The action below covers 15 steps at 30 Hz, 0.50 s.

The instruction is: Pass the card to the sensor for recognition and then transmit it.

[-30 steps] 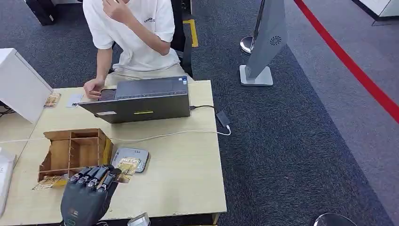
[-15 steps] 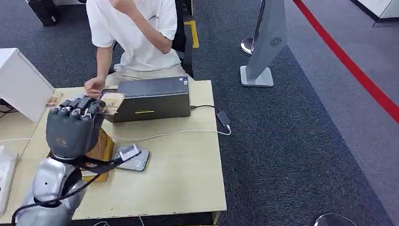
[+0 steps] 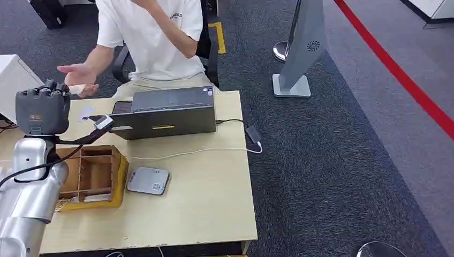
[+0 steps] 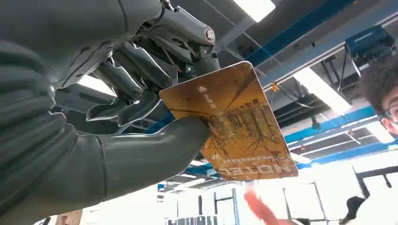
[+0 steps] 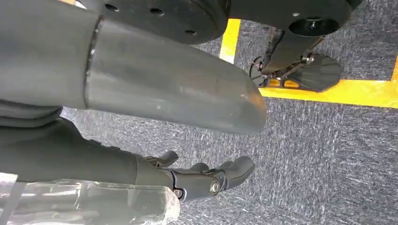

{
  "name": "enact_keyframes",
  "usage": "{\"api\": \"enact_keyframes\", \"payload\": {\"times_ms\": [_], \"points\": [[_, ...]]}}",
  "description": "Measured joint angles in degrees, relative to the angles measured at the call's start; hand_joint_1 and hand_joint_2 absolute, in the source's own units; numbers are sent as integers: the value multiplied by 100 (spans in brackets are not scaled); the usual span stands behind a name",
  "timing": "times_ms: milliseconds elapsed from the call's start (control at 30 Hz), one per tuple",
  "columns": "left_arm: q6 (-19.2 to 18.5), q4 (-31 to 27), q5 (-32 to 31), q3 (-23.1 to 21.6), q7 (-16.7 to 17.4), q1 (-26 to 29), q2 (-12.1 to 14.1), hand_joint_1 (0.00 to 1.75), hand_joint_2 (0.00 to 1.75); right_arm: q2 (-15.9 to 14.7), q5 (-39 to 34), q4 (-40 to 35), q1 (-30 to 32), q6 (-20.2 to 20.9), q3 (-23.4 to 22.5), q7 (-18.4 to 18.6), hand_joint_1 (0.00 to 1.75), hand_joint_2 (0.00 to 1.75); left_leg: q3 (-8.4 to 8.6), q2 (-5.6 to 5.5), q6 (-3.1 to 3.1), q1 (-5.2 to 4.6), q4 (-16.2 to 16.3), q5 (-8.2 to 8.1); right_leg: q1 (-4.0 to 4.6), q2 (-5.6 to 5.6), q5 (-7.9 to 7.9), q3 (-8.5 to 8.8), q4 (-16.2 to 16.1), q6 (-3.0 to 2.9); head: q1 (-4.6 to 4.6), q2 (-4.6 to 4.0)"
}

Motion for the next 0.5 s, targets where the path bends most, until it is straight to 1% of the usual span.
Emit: {"api": "enact_keyframes", "payload": {"times_ms": [233,267,400,500], "points": [[-11,229,-15,92,7,-26,-9,175,175,0,35,2,12,-26,11,13,0,0,0,0,0,0,0,0,0,0,0,-2,0,0,0,0],[-11,247,-22,101,4,-24,-11,0,175,0,39,2,14,-31,20,9,0,0,-1,0,0,0,0,0,0,0,0,-2,0,0,0,0],[-11,264,-2,151,2,13,-22,0,175,2,55,4,27,-59,74,-20,0,0,-1,1,0,1,0,0,0,0,0,-2,1,0,0,0],[-81,264,131,234,-24,53,-24,0,175,2,70,22,46,-94,107,-33,0,0,-3,1,0,1,0,0,0,0,0,-5,1,0,0,0]]}}
